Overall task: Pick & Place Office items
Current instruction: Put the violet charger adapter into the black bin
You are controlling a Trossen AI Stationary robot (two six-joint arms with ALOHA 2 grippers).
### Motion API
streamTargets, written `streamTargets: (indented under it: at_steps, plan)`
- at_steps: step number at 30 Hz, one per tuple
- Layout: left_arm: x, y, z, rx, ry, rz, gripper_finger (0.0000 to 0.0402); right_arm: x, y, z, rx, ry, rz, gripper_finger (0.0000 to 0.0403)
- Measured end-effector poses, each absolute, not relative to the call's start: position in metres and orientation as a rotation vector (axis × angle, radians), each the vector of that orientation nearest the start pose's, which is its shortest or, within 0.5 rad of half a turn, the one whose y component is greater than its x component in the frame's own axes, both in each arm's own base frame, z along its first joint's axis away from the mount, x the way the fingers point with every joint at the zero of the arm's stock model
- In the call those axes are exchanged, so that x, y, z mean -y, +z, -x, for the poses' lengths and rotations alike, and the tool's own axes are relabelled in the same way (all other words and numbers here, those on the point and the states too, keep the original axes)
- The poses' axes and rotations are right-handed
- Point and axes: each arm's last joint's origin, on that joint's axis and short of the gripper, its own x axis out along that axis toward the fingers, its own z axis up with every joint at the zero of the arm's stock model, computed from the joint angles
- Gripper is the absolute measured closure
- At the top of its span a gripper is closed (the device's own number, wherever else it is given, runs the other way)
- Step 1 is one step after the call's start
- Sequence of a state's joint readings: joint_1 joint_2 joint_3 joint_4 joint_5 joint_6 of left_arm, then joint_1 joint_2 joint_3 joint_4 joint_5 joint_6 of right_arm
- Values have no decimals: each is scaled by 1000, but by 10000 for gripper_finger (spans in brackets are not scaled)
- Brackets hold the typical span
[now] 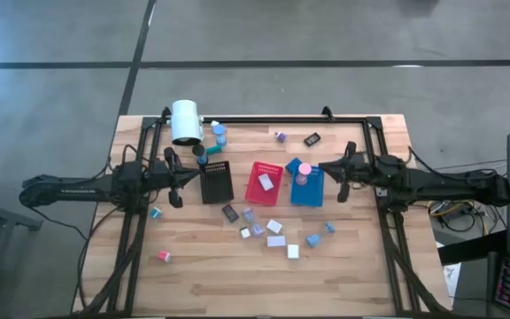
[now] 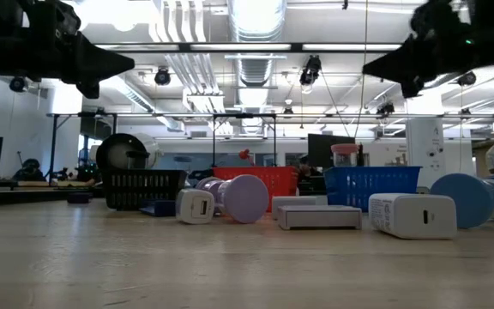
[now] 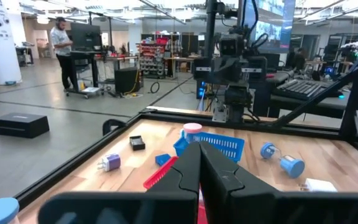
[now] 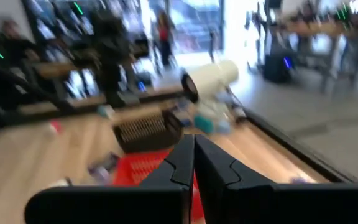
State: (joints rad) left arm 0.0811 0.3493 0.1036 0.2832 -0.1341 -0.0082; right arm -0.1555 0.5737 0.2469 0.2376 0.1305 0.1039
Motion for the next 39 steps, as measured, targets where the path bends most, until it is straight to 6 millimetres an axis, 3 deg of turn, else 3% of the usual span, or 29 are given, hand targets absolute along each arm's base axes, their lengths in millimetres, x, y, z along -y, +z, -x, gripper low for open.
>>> streamTargets:
  at_steps: [9, 13, 17, 21, 29, 34, 39]
  plan:
    - [-14, 196, -120, 39, 214, 14, 394, 49, 279, -198, -432, -444, -87, 392]
    - [-14, 196, -120, 41, 213, 21, 394, 74, 300, -229, -647, -472, -137, 379]
    - [-14, 196, -120, 40, 212, 23, 394, 113, 308, -261, -861, -470, -195, 359]
    - [-14, 196, -120, 42, 211, 36, 394, 156, 299, -290, -1042, -438, -272, 328]
    - [-13, 194, -120, 22, 211, 34, 394, 226, 250, -339, -1290, -426, -401, 231]
    - [-13, 190, -120, -4, 211, 34, 394, 256, 230, -357, -1348, -428, -427, 166]
    - [-13, 190, -120, -7, 212, 35, 394, 272, 213, -369, -1397, -425, -455, 121]
